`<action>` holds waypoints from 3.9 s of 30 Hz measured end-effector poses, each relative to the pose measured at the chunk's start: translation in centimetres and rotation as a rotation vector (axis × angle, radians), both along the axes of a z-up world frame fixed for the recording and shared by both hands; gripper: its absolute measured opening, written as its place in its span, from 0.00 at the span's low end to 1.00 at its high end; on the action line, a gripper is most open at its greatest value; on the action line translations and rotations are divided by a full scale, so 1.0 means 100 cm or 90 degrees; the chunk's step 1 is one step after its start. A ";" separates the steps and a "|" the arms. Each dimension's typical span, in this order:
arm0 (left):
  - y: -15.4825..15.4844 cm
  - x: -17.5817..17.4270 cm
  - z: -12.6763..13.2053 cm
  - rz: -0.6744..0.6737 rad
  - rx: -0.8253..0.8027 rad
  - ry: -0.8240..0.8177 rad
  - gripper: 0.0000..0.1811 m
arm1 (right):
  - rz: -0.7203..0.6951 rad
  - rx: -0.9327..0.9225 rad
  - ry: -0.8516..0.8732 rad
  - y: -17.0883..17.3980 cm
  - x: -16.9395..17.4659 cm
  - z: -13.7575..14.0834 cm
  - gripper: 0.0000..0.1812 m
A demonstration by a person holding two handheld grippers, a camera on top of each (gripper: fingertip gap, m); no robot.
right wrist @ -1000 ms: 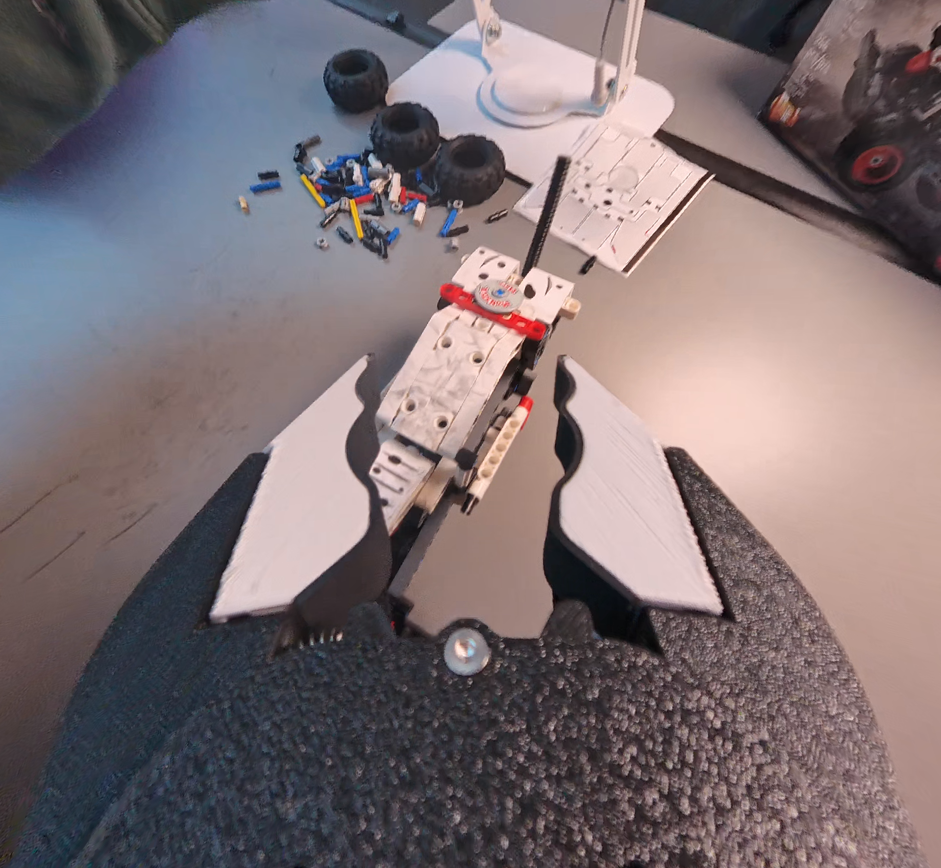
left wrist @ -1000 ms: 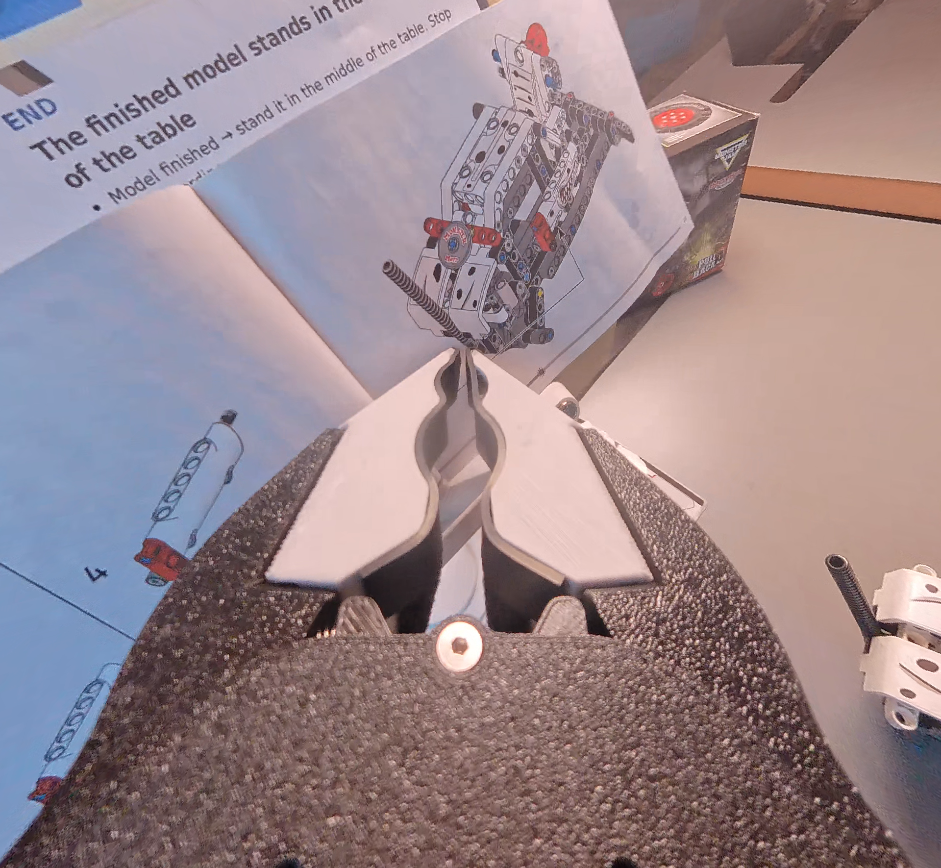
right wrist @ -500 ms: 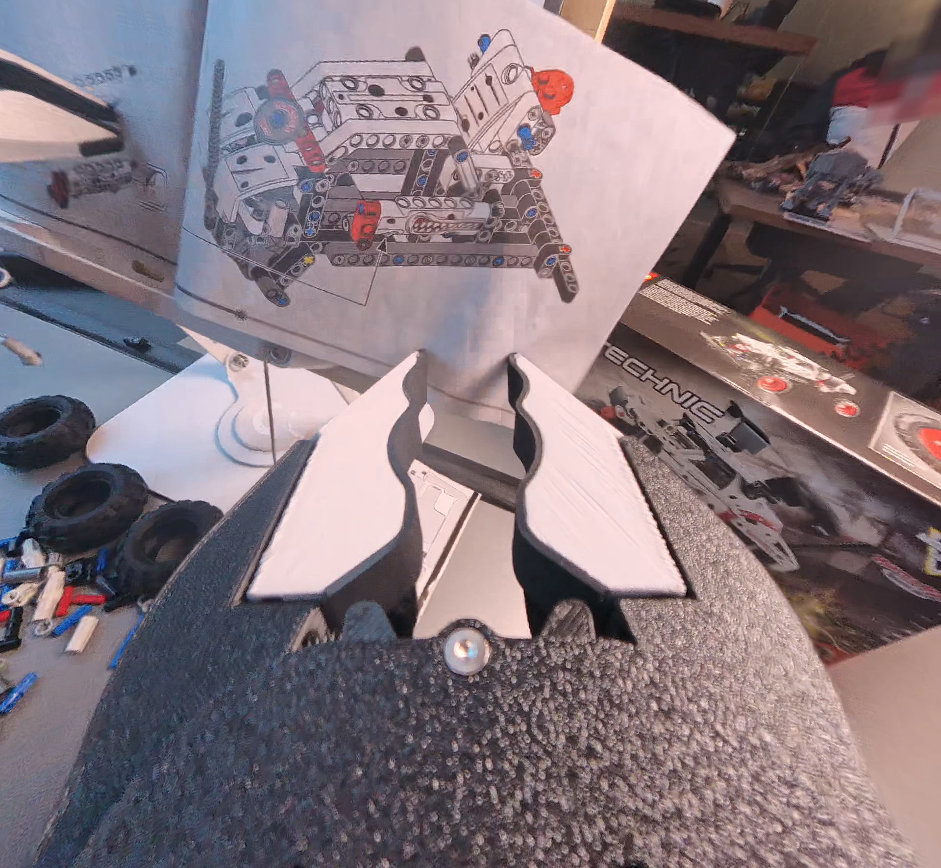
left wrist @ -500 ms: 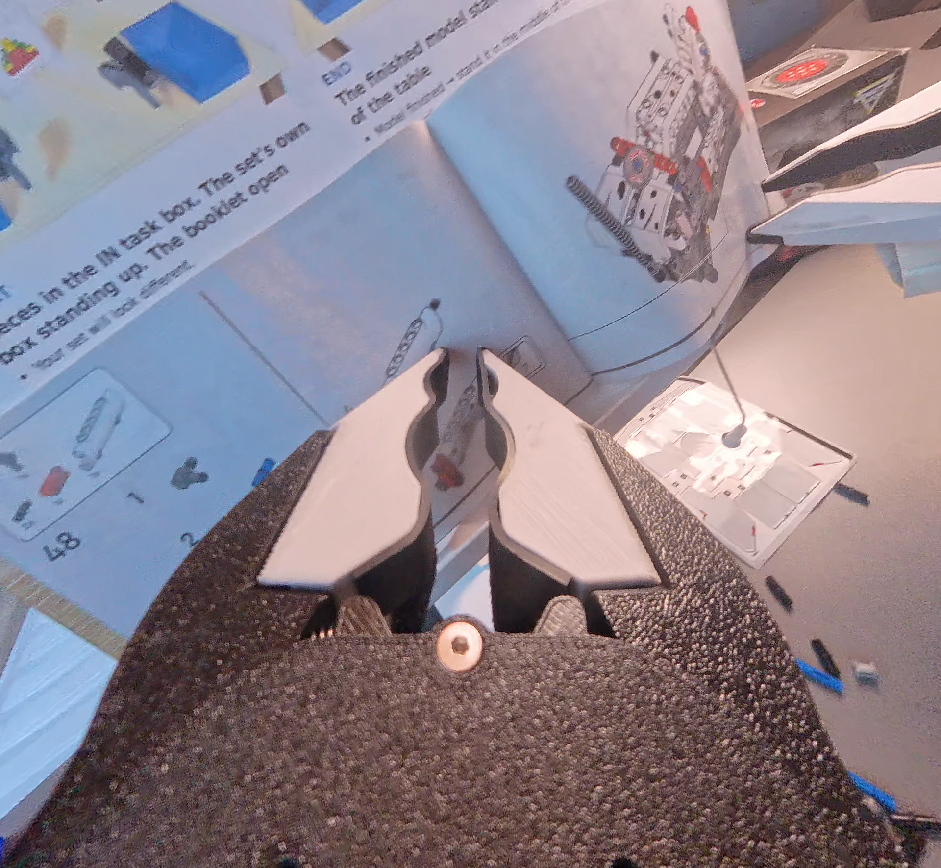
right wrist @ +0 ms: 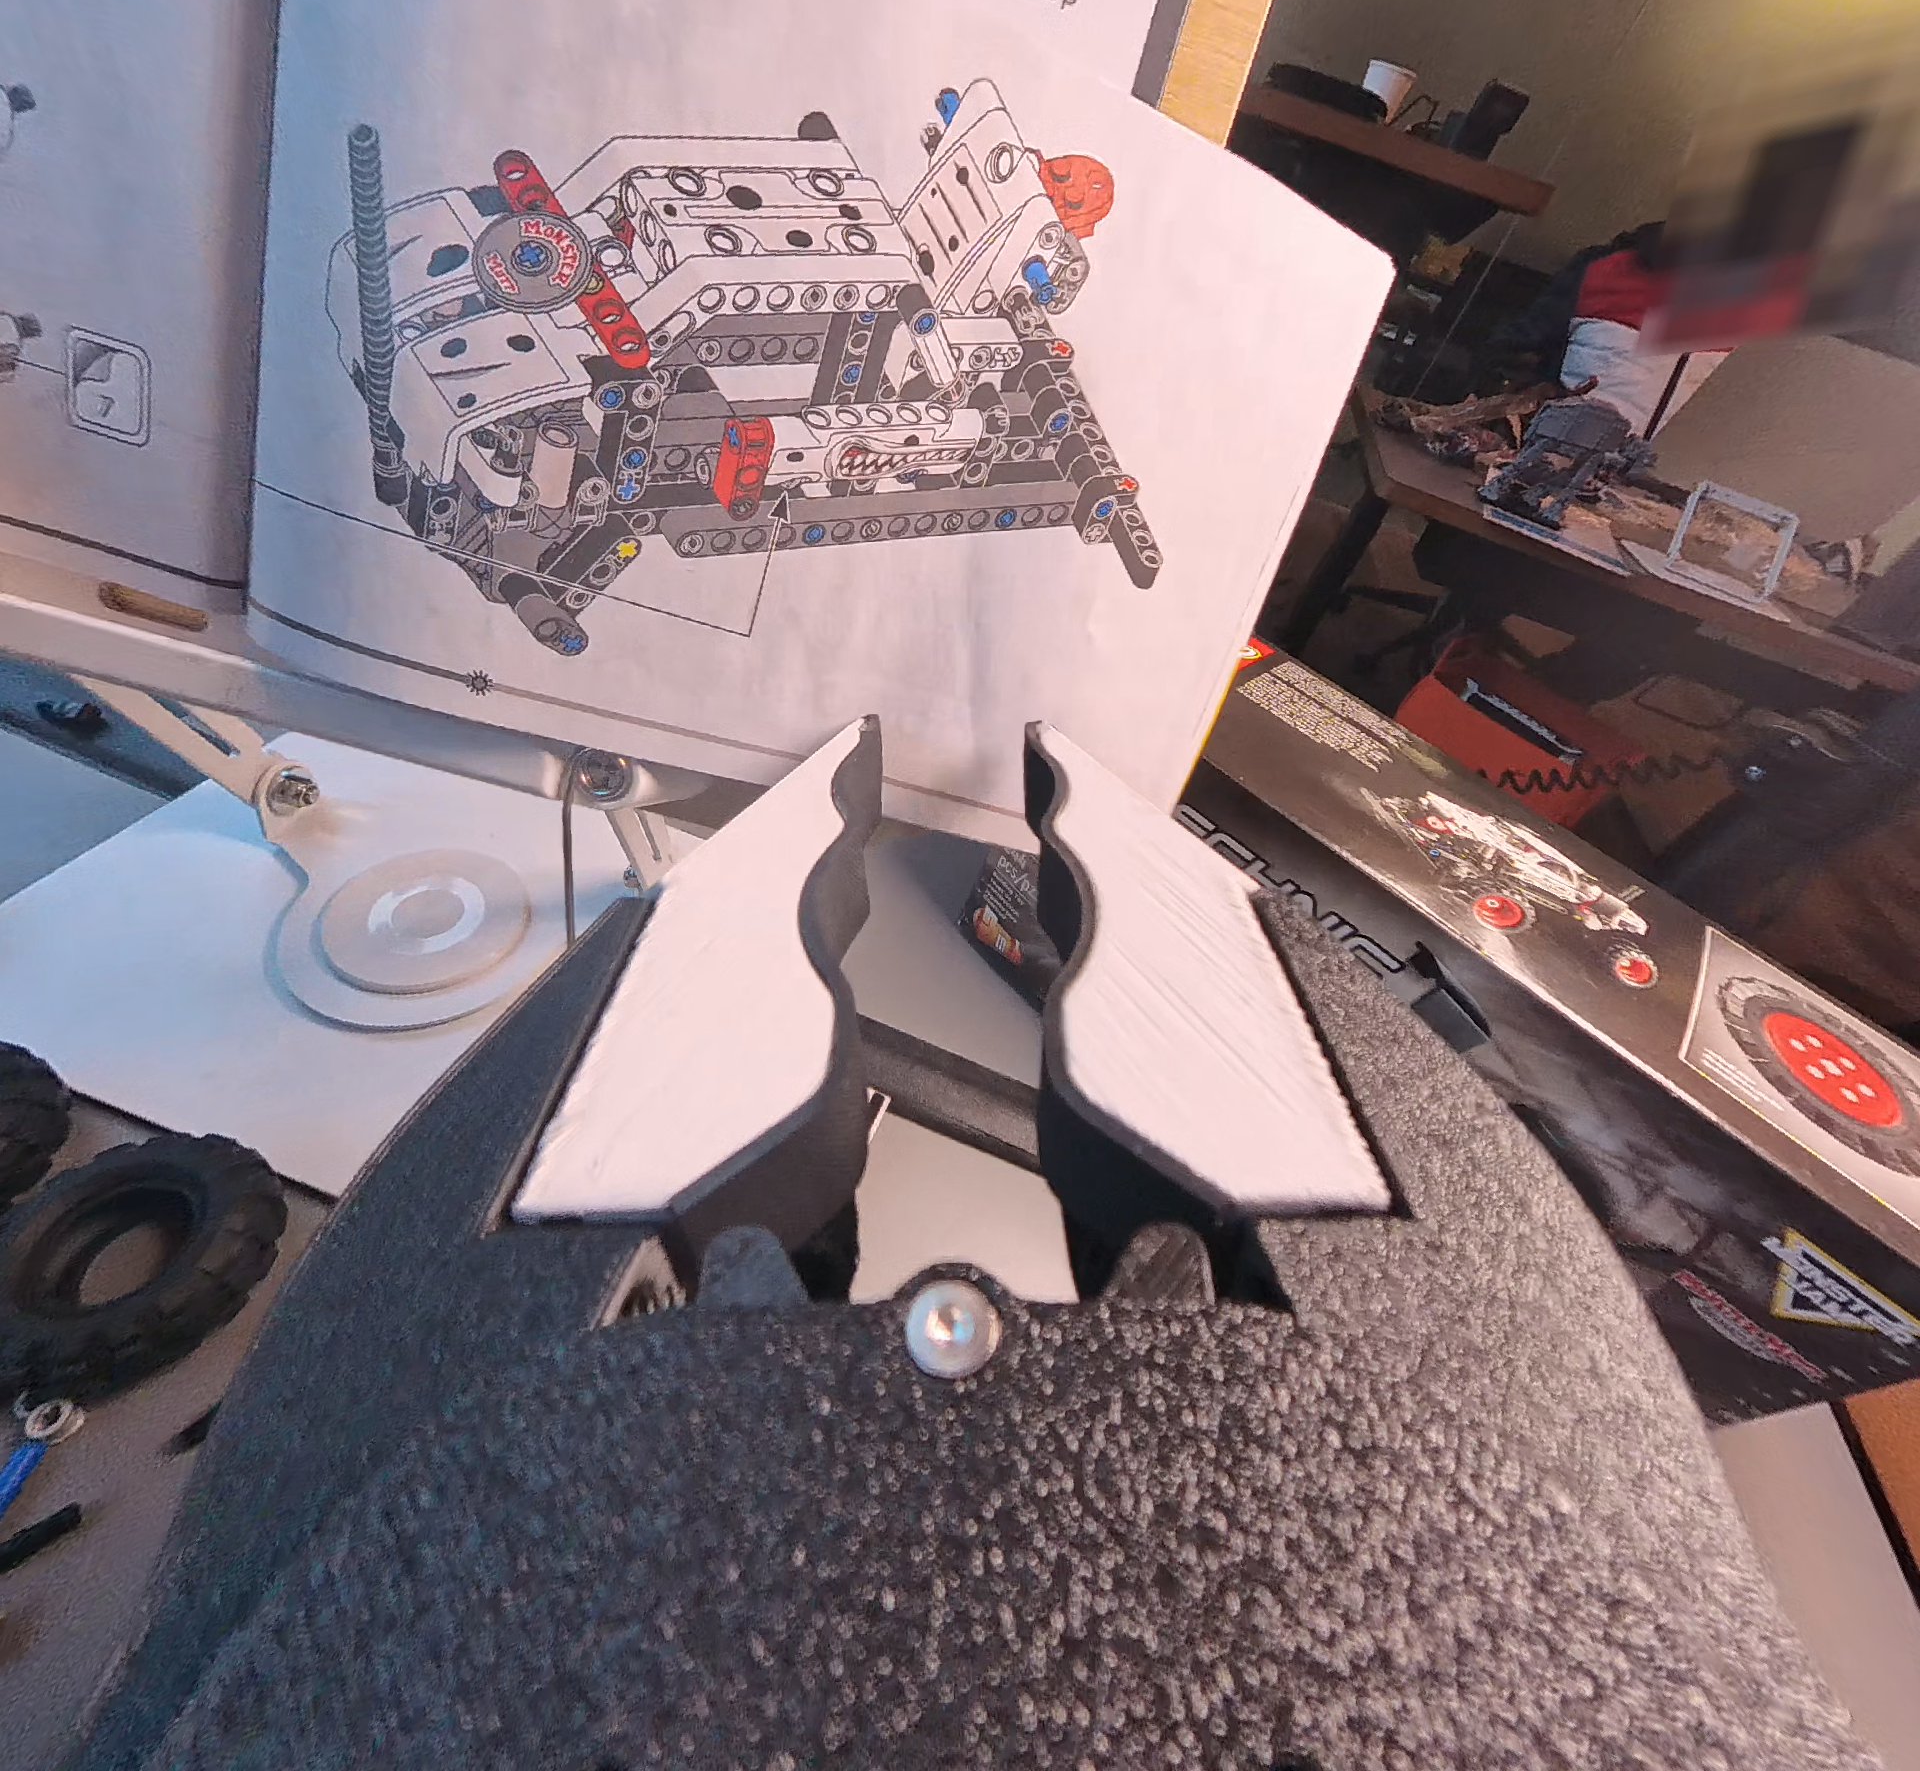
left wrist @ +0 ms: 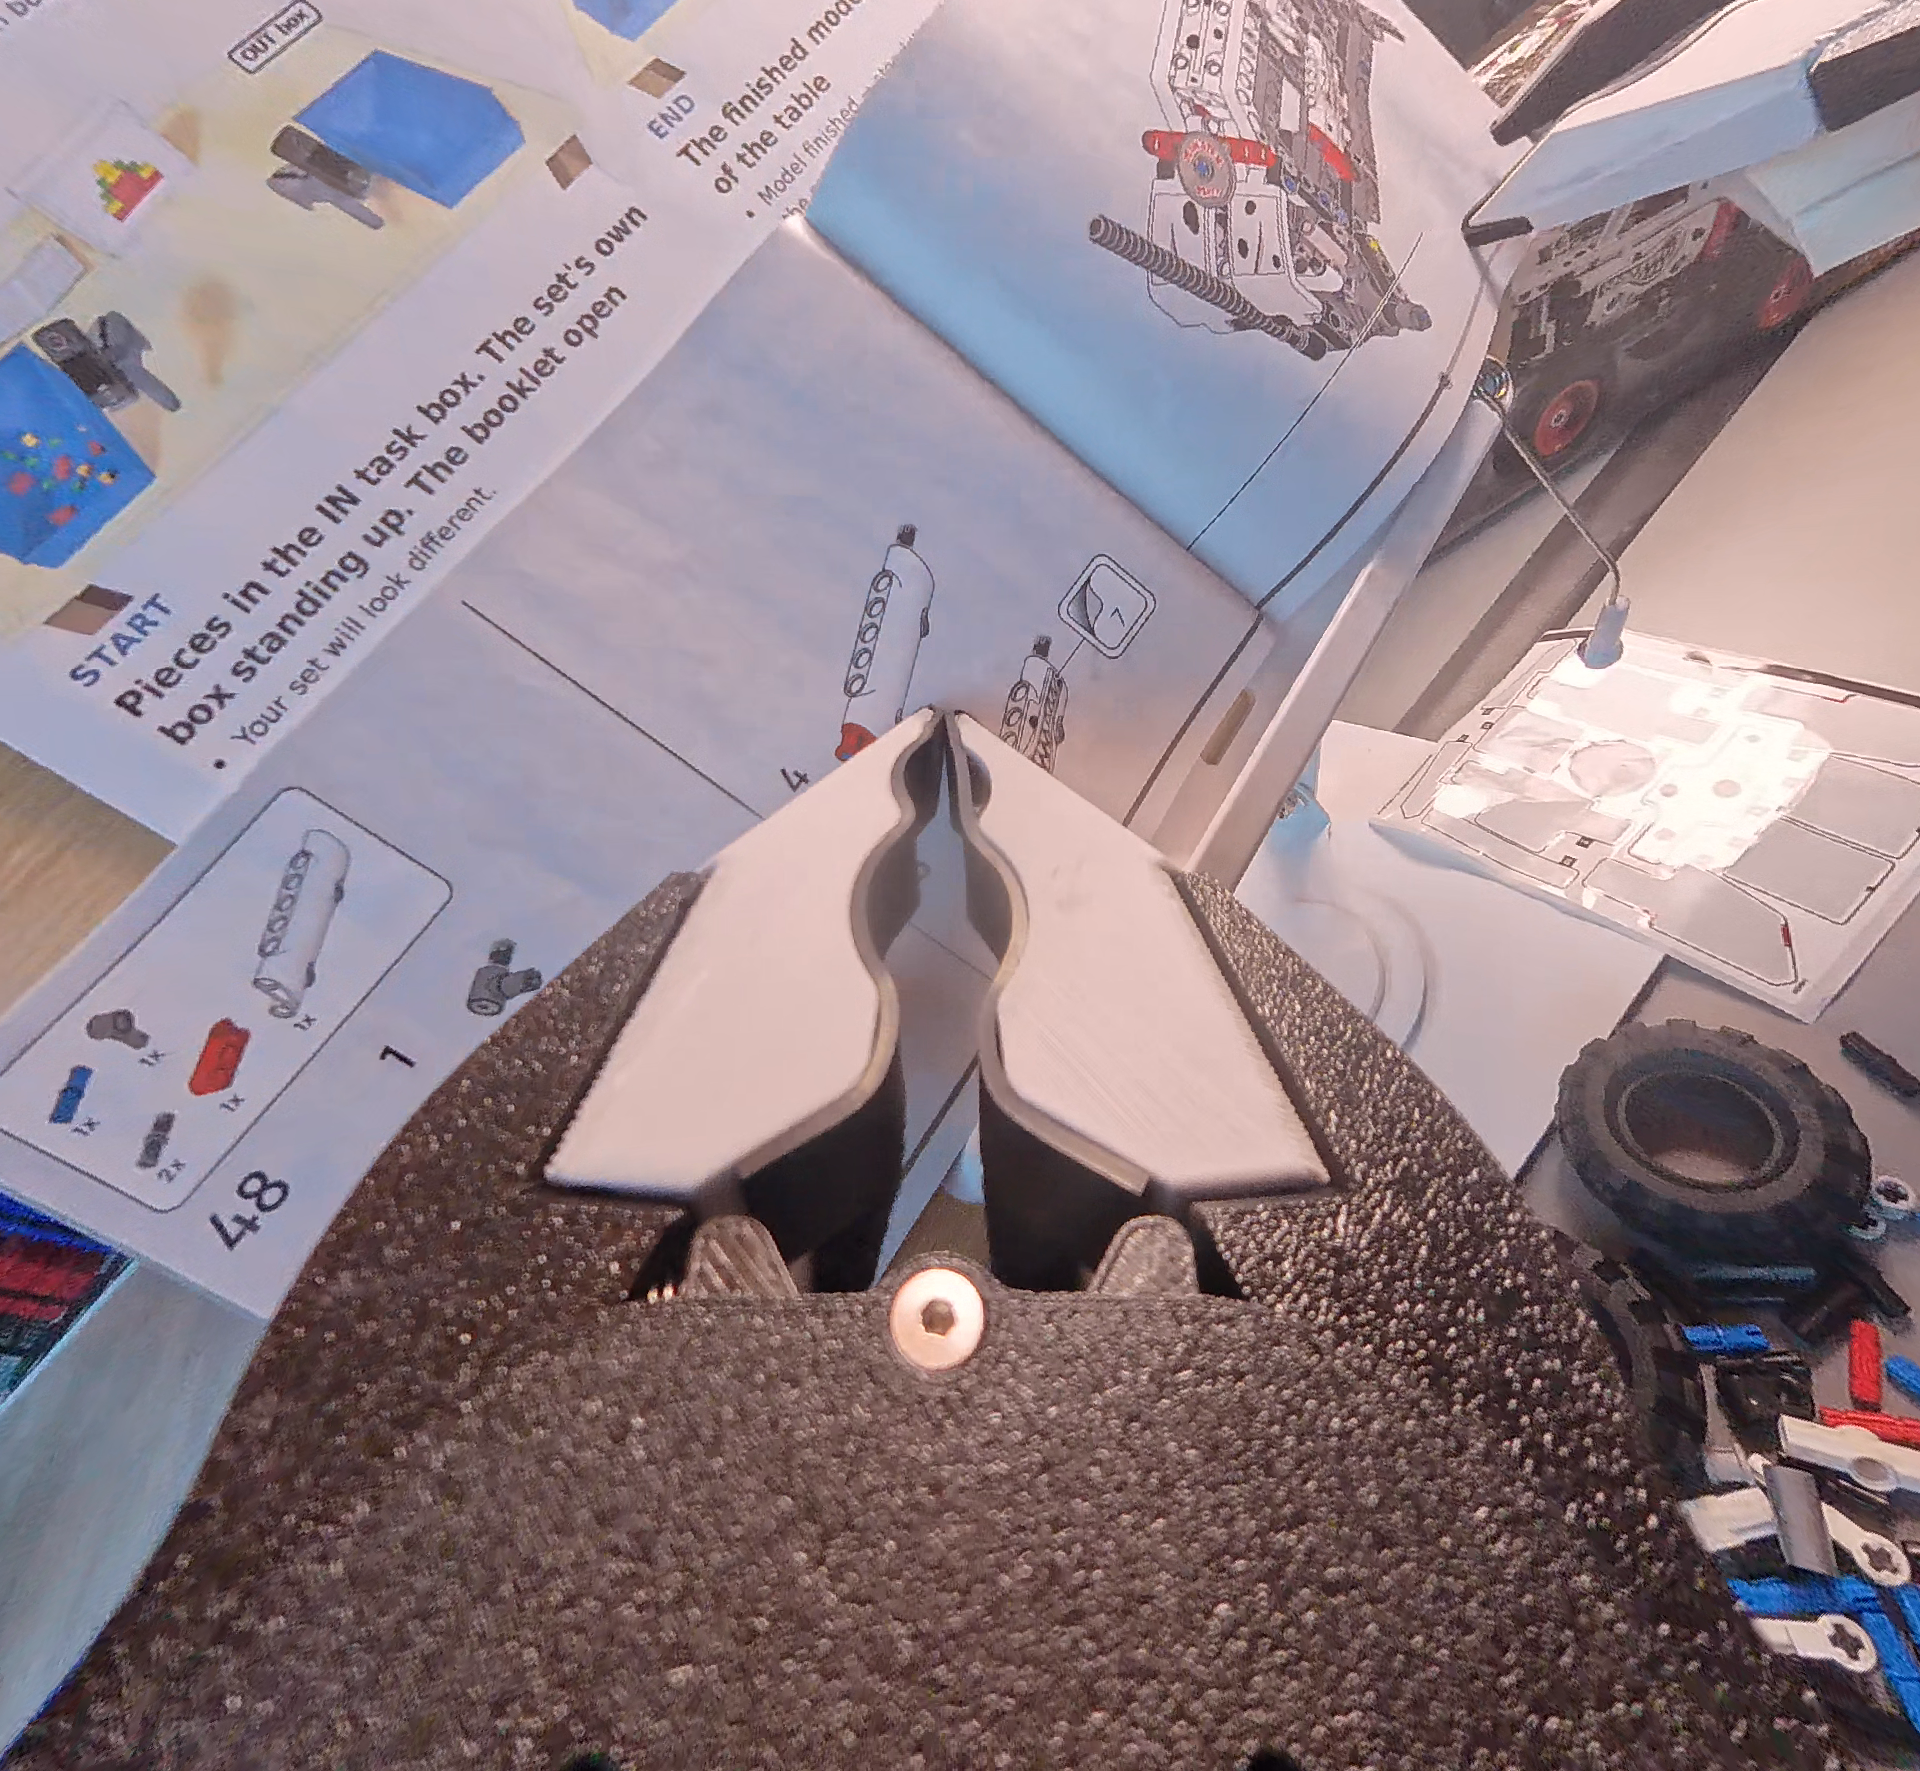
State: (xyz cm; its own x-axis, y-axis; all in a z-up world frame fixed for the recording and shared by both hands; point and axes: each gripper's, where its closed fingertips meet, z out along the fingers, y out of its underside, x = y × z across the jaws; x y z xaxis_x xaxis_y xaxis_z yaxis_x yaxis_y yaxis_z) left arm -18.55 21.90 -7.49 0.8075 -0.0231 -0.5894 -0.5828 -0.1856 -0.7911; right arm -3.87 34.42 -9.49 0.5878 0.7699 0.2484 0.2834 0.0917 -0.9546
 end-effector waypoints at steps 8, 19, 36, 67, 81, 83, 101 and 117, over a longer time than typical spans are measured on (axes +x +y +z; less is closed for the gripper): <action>-0.003 -0.003 0.001 -0.006 -0.006 0.006 0.00 | 0.201 0.086 0.062 -0.092 -0.028 0.034 0.09; -0.009 -0.006 0.001 -0.007 -0.010 0.013 0.00 | 0.145 0.071 -0.037 -0.045 -0.049 0.006 0.01; -0.008 -0.002 -0.001 0.005 -0.033 0.000 0.01 | 0.096 0.109 0.002 -0.023 -0.036 0.011 0.01; -0.176 0.080 -0.042 0.000 0.156 -0.475 0.31 | 0.097 -0.060 0.154 -0.144 0.076 -0.002 0.28; -0.203 0.046 -0.064 -0.003 0.167 -0.478 0.43 | 0.109 0.021 0.166 -0.170 0.087 -0.006 0.32; -0.203 0.044 -0.064 -0.003 0.168 -0.468 0.43 | 0.104 0.029 0.188 -0.169 0.091 -0.004 0.31; -0.210 0.049 -0.043 -0.016 0.193 -0.434 0.40 | 0.059 0.056 0.159 -0.158 0.091 -0.013 0.28; -0.193 0.049 -0.081 0.015 0.117 -0.373 0.37 | 0.286 0.062 0.042 -0.146 -0.084 0.037 0.15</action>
State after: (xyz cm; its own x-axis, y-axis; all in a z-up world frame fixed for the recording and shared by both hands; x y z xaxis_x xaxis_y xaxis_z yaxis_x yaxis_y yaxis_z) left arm -13.62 2.60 -15.62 0.9975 0.0584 -0.0403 -0.0390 -0.0239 -0.9990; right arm -12.29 19.78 -5.79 0.2183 0.9271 0.3048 0.1335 0.2810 -0.9504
